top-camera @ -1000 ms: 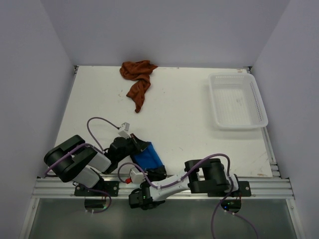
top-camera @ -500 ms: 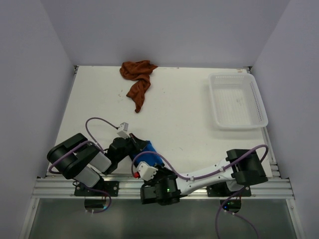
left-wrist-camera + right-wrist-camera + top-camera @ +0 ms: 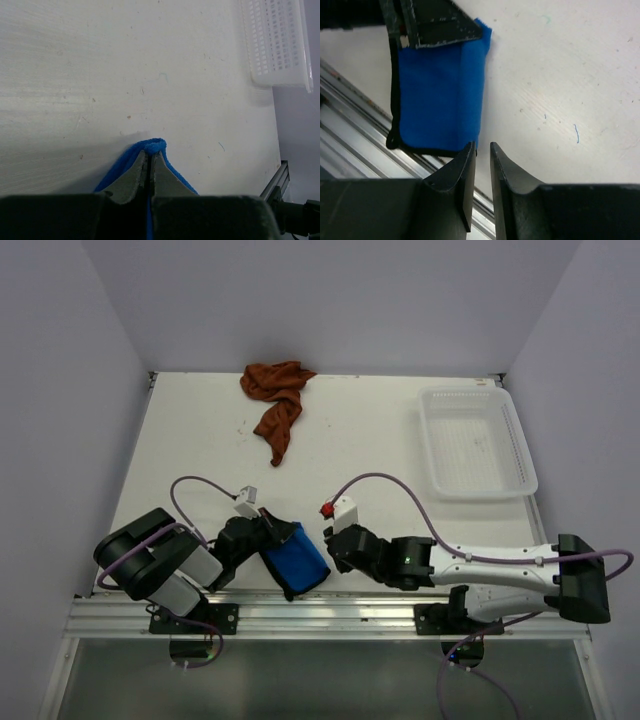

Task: Roll the towels
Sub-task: Roll the towel

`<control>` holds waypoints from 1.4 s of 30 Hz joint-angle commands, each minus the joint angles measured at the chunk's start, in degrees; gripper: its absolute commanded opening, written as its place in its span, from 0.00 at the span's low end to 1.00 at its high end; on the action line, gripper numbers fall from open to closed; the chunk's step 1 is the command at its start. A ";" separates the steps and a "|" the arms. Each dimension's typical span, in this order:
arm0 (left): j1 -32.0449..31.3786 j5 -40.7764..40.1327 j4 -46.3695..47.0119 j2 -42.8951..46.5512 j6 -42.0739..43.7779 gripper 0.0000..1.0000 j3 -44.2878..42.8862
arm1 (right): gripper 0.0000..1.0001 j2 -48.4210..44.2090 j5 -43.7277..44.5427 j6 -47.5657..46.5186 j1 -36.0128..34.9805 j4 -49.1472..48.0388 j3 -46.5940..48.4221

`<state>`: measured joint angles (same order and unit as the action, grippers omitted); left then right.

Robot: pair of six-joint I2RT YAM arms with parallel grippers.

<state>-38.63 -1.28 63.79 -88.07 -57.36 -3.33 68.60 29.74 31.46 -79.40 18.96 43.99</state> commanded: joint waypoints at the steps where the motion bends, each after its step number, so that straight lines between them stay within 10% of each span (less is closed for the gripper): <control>1: 0.58 -1.01 4.15 0.45 2.87 0.00 1.40 | 0.20 -1.28 -8.72 1.14 5.72 -8.93 -0.66; 14: 0.58 0.14 7.40 0.53 3.22 0.00 3.16 | 0.11 9.62 -21.03 9.84 15.67 -20.26 -1.71; 31: 0.58 1.01 7.84 0.27 4.37 0.00 3.16 | 0.40 18.15 -19.45 10.37 15.67 -20.37 1.01; 42: 0.57 1.01 6.53 0.97 4.10 0.00 3.07 | 0.14 20.61 -17.52 8.35 12.34 -19.14 2.77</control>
<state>-38.63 0.14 66.81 -88.07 -54.89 -3.09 88.71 10.02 40.86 -65.34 -0.12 44.07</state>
